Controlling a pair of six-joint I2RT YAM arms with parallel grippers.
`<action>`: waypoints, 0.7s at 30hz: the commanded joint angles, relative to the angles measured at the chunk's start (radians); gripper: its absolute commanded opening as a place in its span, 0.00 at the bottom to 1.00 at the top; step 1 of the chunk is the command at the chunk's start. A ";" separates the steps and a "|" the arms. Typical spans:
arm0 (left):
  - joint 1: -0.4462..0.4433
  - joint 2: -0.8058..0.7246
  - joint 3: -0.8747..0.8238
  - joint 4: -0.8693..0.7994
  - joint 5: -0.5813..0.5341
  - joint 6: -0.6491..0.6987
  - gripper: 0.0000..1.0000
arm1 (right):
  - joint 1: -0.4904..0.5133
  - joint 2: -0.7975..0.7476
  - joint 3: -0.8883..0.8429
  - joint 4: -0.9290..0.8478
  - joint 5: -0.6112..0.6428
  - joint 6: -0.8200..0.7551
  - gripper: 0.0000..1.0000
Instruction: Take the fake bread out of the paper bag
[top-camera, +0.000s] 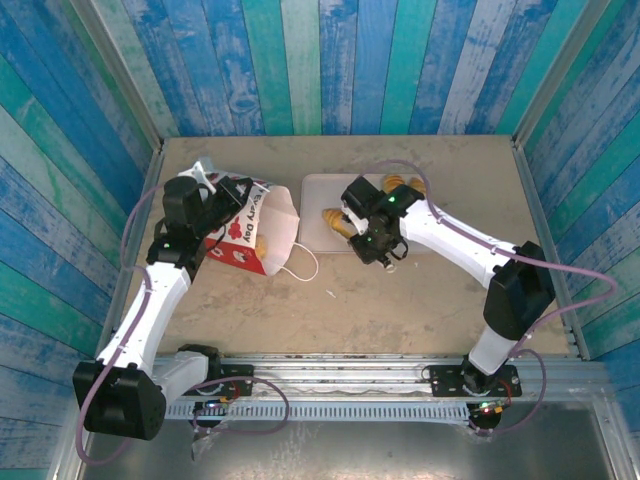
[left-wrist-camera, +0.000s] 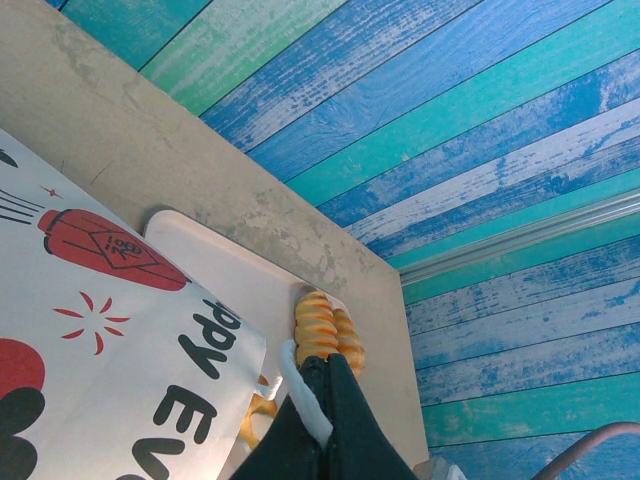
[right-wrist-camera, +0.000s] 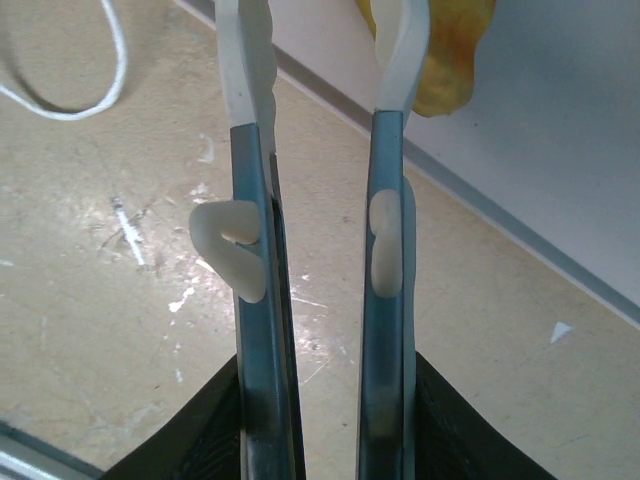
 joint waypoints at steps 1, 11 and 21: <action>-0.002 -0.030 -0.008 0.030 -0.006 0.002 0.00 | 0.001 -0.004 0.045 -0.018 -0.068 -0.009 0.39; -0.002 -0.033 -0.008 0.031 -0.004 0.002 0.00 | -0.048 -0.031 0.110 -0.021 -0.107 -0.027 0.40; -0.002 -0.038 -0.003 0.013 -0.001 0.015 0.00 | -0.182 0.011 0.151 -0.092 -0.214 -0.155 0.50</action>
